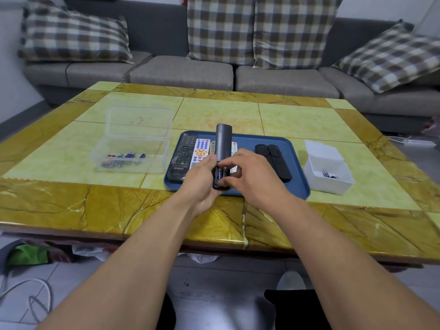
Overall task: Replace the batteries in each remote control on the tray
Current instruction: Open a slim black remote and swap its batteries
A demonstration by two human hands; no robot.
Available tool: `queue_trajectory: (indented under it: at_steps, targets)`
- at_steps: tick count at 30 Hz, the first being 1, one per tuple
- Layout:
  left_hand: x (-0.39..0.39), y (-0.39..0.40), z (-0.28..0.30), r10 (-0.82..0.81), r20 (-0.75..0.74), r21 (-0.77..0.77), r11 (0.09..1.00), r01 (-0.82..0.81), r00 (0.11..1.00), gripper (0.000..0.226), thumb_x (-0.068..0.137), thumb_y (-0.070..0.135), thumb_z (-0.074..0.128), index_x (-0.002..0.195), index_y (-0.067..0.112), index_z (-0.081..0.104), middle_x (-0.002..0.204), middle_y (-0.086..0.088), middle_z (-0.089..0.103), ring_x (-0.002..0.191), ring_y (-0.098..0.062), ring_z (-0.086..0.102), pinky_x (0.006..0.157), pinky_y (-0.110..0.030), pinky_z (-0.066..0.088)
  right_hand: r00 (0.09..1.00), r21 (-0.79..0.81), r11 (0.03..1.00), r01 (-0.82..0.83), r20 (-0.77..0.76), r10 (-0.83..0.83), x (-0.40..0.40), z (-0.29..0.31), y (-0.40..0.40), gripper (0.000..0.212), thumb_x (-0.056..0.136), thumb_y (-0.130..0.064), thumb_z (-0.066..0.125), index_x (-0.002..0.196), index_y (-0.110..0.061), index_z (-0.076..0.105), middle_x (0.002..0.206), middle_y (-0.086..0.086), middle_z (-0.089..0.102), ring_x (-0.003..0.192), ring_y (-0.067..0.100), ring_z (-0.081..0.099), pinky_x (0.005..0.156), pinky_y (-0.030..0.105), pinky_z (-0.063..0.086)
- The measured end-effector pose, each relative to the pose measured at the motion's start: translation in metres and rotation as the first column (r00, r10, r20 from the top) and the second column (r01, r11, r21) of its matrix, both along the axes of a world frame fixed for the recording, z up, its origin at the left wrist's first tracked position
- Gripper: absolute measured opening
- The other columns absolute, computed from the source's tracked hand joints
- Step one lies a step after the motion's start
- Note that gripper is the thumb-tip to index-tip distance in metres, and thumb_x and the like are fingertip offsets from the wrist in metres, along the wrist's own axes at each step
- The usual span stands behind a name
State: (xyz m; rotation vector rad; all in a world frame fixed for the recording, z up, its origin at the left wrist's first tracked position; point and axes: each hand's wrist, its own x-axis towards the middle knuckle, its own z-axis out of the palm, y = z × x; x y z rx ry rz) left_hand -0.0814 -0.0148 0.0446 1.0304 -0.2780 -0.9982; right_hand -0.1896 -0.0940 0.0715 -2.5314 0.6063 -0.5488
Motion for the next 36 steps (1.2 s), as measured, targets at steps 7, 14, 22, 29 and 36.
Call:
queue_trajectory:
  at_steps: [7, 14, 22, 29, 36]
  targets:
    - [0.001, -0.002, -0.004, 0.031, -0.006, 0.027, 0.999, -0.031, 1.0, 0.04, 0.11, 0.022, 0.035, 0.144, 0.005, 0.046, 0.081, -0.009, 0.071, 0.062, -0.018, 0.068, 0.041, -0.025, 0.043, 0.995, -0.004, 0.999, 0.041, -0.088, -0.041, 0.007, -0.001, 0.006, 0.048, 0.077, -0.033, 0.083, 0.119, -0.024, 0.063, 0.105, -0.007, 0.053, 0.088, 0.01, 0.052, 0.078, 0.026, 0.044]
    - [-0.001, -0.005, -0.007, -0.001, 0.007, 0.06, 0.998, 0.001, 1.0, 0.038, 0.109, 0.023, 0.037, 0.14, 0.006, 0.052, 0.098, -0.009, 0.071, 0.081, -0.02, 0.07, 0.054, -0.03, 0.049, 0.994, 0.07, 0.995, 0.077, -0.089, -0.071, 0.004, 0.0, 0.005, 0.049, 0.069, -0.033, 0.089, 0.109, -0.024, 0.063, 0.102, -0.009, 0.056, 0.09, 0.01, 0.056, 0.079, 0.027, 0.049]
    - [-0.006, -0.004, -0.004, -0.013, 0.007, 0.084, 0.996, 0.013, 1.0, 0.039, 0.109, 0.02, 0.038, 0.144, 0.006, 0.047, 0.099, -0.01, 0.068, 0.071, -0.017, 0.07, 0.047, -0.027, 0.052, 0.99, 0.118, 0.989, 0.092, -0.122, -0.077, 0.002, 0.002, 0.002, 0.048, 0.064, -0.033, 0.092, 0.101, -0.024, 0.063, 0.094, -0.01, 0.059, 0.081, 0.006, 0.057, 0.07, 0.022, 0.049]
    - [-0.01, 0.0, -0.003, -0.044, 0.073, 0.137, 0.99, 0.034, 0.996, 0.027, 0.109, 0.02, 0.037, 0.118, 0.012, 0.061, 0.082, -0.006, 0.068, 0.059, -0.015, 0.062, 0.051, -0.027, 0.048, 0.986, 0.14, 0.987, 0.084, -0.154, -0.062, 0.002, 0.0, 0.004, 0.045, 0.07, -0.03, 0.089, 0.101, -0.021, 0.058, 0.093, -0.008, 0.058, 0.078, 0.008, 0.054, 0.062, 0.019, 0.042]
    - [-0.006, -0.002, 0.0, -0.04, 0.049, 0.139, 0.99, 0.033, 0.998, 0.033, 0.109, 0.023, 0.037, 0.133, 0.01, 0.057, 0.083, -0.006, 0.074, 0.07, -0.019, 0.062, 0.077, -0.039, 0.048, 0.988, 0.325, 0.933, 0.153, -0.043, -0.147, -0.001, -0.004, 0.006, 0.045, 0.073, -0.027, 0.089, 0.104, -0.02, 0.056, 0.088, 0.0, 0.065, 0.072, 0.01, 0.057, 0.069, 0.029, 0.052]
